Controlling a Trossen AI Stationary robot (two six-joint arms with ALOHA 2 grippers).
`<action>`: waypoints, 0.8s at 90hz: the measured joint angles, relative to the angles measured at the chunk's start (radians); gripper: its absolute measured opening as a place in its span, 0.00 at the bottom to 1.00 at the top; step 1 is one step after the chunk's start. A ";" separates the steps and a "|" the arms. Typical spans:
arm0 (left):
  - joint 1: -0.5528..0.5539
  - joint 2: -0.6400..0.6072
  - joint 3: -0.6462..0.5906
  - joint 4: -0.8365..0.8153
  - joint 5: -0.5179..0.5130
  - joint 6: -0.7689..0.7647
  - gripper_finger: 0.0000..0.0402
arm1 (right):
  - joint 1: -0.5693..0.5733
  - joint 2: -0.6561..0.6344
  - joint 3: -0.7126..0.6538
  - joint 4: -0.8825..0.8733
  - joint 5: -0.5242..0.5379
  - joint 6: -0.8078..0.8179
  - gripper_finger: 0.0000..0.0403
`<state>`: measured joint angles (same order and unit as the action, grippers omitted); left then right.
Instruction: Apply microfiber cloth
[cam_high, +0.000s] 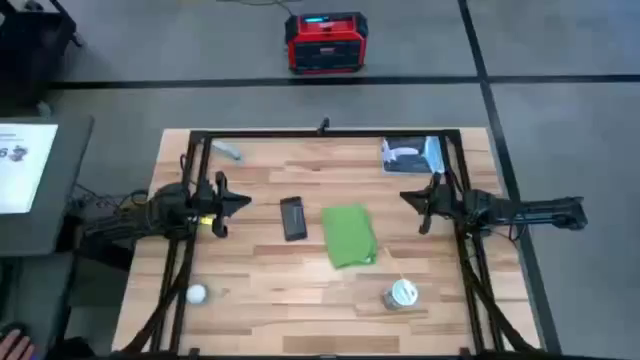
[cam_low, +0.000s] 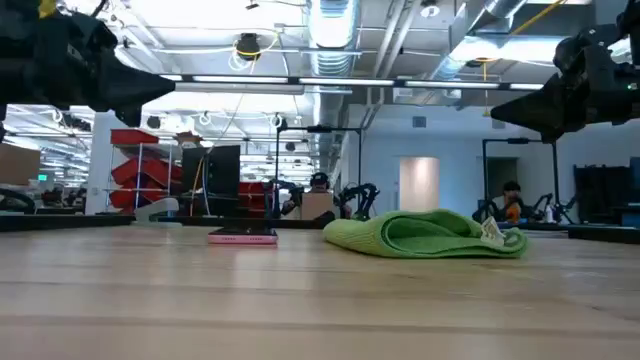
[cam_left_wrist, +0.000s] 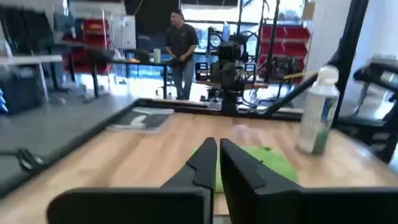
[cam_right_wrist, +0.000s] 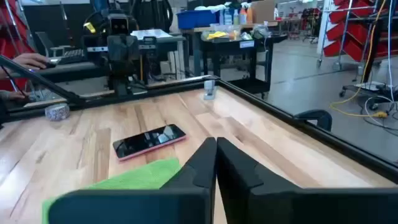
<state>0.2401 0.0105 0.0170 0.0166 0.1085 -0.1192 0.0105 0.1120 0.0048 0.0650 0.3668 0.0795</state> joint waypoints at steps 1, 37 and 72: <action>0.000 0.000 0.000 0.000 0.000 -0.005 0.00 | 0.000 0.000 0.000 0.000 0.000 0.000 0.00; 0.000 0.000 0.000 0.000 0.000 0.062 0.00 | 0.000 0.000 0.000 0.000 0.000 0.000 0.00; 0.000 0.000 0.000 0.000 0.000 0.085 0.00 | 0.000 0.000 0.000 0.000 0.000 0.000 0.00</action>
<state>0.2401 0.0105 0.0170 0.0166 0.1081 -0.0343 0.0106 0.1119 0.0048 0.0648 0.3671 0.0795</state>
